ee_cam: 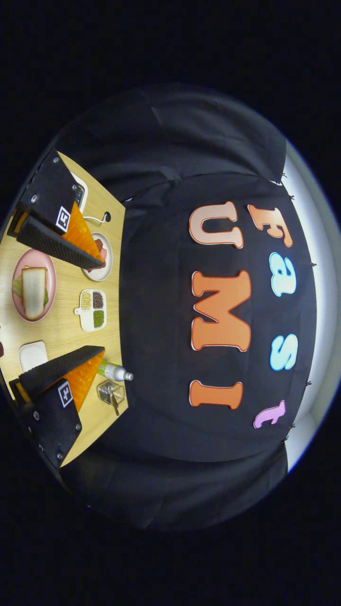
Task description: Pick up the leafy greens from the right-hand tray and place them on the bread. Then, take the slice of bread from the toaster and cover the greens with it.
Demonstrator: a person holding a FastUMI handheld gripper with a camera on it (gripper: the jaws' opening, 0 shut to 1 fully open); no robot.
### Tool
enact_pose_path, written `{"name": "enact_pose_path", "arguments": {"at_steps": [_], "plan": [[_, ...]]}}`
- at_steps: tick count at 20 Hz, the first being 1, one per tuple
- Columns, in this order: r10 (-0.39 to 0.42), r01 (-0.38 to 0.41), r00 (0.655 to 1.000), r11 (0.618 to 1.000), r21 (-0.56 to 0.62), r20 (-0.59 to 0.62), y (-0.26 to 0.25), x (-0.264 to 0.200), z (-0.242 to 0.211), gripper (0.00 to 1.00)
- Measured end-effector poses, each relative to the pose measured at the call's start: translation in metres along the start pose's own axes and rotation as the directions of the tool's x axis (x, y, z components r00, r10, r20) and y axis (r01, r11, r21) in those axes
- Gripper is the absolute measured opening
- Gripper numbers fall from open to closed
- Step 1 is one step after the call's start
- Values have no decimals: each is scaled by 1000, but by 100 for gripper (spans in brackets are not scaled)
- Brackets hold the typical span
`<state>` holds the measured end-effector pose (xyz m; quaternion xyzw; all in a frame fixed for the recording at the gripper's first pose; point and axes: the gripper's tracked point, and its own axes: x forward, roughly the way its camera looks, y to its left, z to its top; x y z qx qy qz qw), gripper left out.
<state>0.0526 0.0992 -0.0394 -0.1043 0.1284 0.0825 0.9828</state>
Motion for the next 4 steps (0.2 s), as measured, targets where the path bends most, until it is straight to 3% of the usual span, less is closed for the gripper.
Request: {"name": "enact_pose_path", "arguments": {"at_steps": [4], "plan": [[-3,3,999,1000,16,37,4,-12,5,98]]}}
